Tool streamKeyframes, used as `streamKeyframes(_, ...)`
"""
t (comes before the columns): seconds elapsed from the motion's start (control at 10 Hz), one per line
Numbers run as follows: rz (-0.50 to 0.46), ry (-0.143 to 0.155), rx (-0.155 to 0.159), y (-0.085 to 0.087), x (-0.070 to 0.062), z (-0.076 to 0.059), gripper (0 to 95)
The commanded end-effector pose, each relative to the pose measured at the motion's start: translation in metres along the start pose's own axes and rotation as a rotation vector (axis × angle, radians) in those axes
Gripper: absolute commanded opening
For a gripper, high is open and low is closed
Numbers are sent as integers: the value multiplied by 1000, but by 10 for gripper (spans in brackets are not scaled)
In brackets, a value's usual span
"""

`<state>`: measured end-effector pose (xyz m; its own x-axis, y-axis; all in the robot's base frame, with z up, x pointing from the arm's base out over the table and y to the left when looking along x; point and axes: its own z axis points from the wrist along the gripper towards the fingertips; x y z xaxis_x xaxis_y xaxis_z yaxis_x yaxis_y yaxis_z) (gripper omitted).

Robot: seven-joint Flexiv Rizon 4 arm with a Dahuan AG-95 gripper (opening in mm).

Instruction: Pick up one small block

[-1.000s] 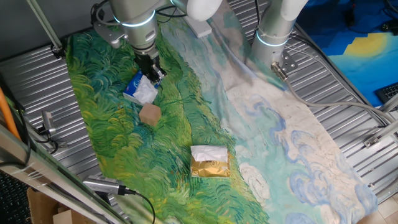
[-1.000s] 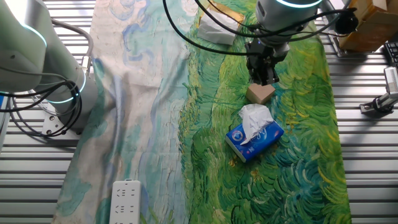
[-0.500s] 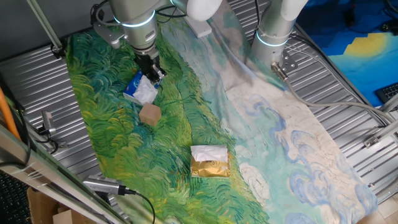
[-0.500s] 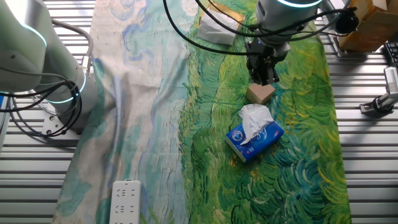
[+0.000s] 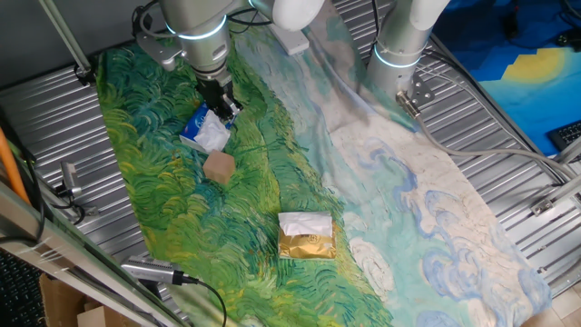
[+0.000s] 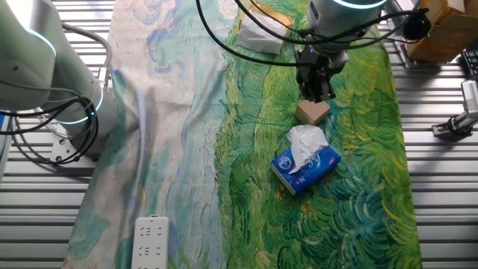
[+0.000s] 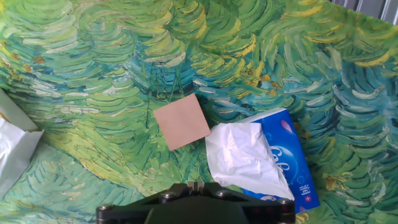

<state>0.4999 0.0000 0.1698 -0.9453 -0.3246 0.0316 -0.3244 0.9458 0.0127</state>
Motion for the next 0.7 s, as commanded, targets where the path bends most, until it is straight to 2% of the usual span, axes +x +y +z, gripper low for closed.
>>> streamKeyframes(0.1,-78,-33,-71,1,-2,1,760)
streamKeyframes(0.2,-99,-51,-90,3,-6,4,950)
streamKeyframes(0.3,-104,-57,-90,4,-8,5,950)
streamKeyframes(0.5,-106,-72,-90,11,-21,13,950)
streamKeyframes(0.6,-112,-80,-83,12,-32,23,950)
streamKeyframes(0.7,-119,-79,-79,11,-37,29,950)
